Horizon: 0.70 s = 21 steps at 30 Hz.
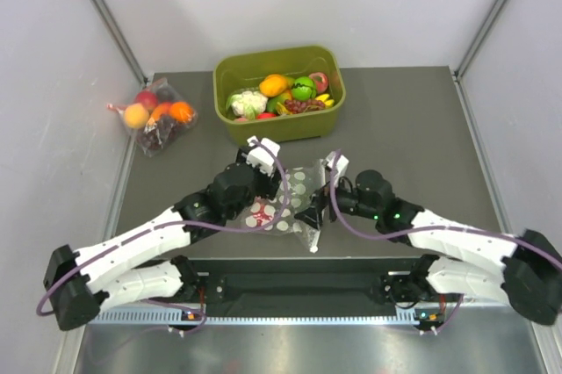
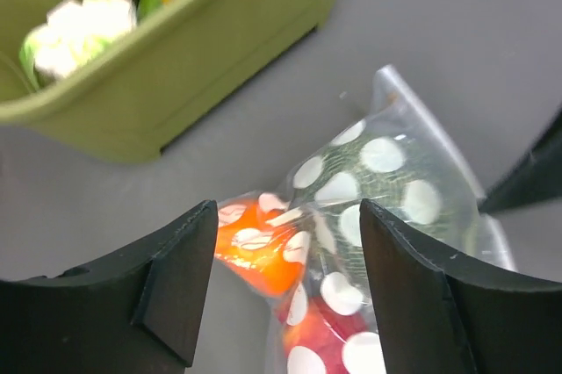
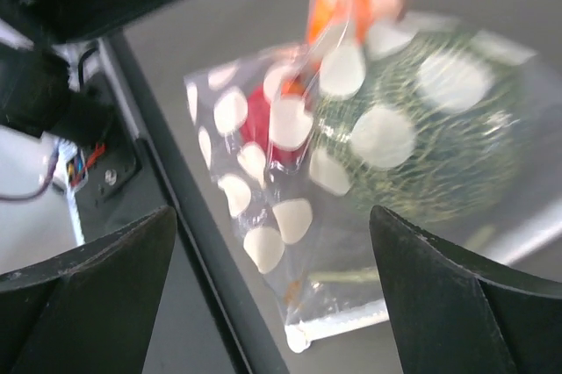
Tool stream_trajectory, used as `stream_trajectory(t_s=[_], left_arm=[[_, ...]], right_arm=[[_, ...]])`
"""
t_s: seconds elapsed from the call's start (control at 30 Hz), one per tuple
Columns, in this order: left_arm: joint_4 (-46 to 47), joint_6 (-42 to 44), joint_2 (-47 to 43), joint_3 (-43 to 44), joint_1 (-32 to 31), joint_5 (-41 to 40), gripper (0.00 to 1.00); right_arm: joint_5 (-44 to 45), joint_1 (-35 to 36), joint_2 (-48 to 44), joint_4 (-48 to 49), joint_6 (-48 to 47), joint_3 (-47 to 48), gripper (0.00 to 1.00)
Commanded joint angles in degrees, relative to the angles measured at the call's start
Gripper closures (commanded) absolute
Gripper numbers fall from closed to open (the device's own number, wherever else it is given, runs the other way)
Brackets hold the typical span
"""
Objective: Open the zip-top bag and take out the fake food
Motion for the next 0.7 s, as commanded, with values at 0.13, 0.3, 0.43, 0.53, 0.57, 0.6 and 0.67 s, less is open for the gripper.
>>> stream_trajectory(t_s=[0.13, 0.3, 0.43, 0.53, 0.57, 0.6, 0.67], left_arm=[[-6.1, -3.6, 0.1, 1.5, -9.7, -2.4, 0.29], [-6.6, -10.9, 3.8, 0.0, -17.4, -4.6, 0.28], [-11.4, -20.8, 10.3, 2.4, -20.9, -7.3, 0.28], [-14.5, -27.8, 13.0, 4.0, -21.8, -9.0, 0.28], [-14.3, -29.3, 13.5, 3.6, -21.8, -9.4, 0.28], [-13.6, -30.3, 14.1, 3.0, -21.8, -9.9, 0.28], [-13.0, -32.4, 16.4, 2.3, -21.8, -11.9, 0.24]], right_arm=[[11.6, -4.6, -13.5, -16.5, -3.0, 3.1, 0.08], [10.9, -12.0, -19.4, -20.0, -1.7, 0.9, 0.07], [9.6, -15.1, -21.2, -21.6, -1.5, 0.4, 0.05], [9.1, -15.6, -21.8, -22.0, -1.6, 0.3, 0.04], [8.9, -15.7, -22.0, -21.9, -1.5, 0.2, 0.04], [8.7, -15.6, -22.2, -21.7, -1.4, 0.0, 0.04], [8.0, -15.7, -22.8, -20.8, -0.9, -0.7, 0.04]])
